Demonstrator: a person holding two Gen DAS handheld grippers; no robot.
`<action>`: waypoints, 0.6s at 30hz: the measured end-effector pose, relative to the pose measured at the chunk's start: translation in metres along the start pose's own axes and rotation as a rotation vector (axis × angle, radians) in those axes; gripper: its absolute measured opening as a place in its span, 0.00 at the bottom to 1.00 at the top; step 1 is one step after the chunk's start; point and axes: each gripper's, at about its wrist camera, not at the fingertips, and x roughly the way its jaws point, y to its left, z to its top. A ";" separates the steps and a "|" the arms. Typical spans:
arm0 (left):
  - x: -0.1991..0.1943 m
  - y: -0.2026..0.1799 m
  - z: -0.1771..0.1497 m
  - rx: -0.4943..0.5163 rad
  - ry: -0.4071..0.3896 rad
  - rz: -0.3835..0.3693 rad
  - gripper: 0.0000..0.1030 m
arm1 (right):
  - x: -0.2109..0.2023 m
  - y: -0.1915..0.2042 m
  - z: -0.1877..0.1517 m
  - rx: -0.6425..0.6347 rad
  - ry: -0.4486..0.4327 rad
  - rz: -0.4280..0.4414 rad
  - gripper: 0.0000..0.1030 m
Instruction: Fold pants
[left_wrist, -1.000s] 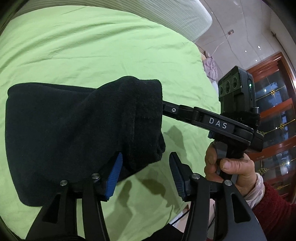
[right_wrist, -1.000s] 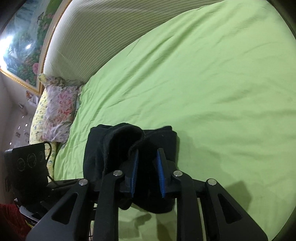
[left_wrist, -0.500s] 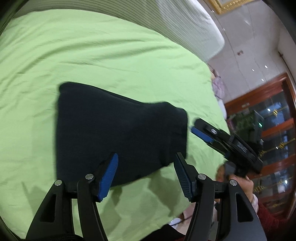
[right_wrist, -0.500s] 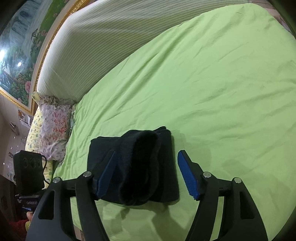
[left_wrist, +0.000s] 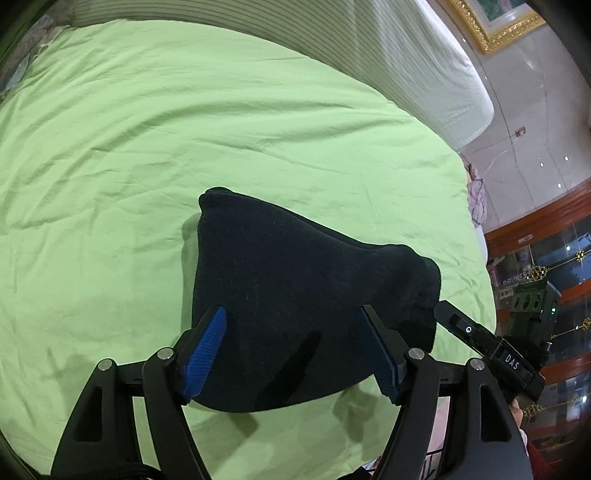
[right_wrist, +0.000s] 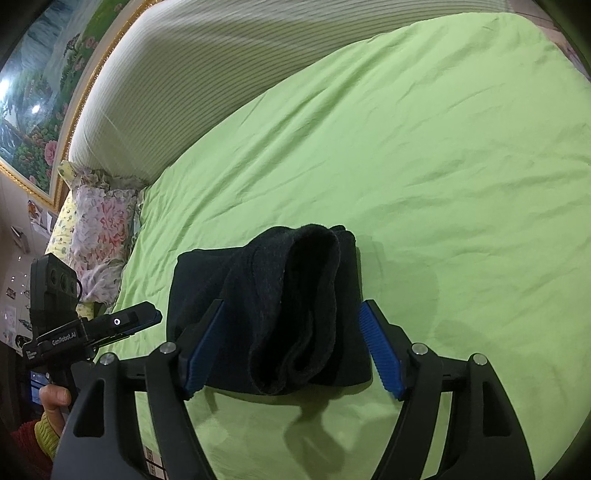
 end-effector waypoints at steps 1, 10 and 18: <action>0.002 0.001 0.001 -0.006 0.003 0.001 0.72 | 0.001 0.000 0.001 -0.006 0.000 -0.003 0.72; 0.018 0.003 0.003 -0.008 0.013 0.031 0.75 | 0.017 -0.027 -0.006 -0.030 0.027 -0.141 0.72; 0.037 0.020 0.013 -0.040 0.024 0.093 0.75 | 0.019 -0.032 -0.006 0.002 0.033 -0.136 0.72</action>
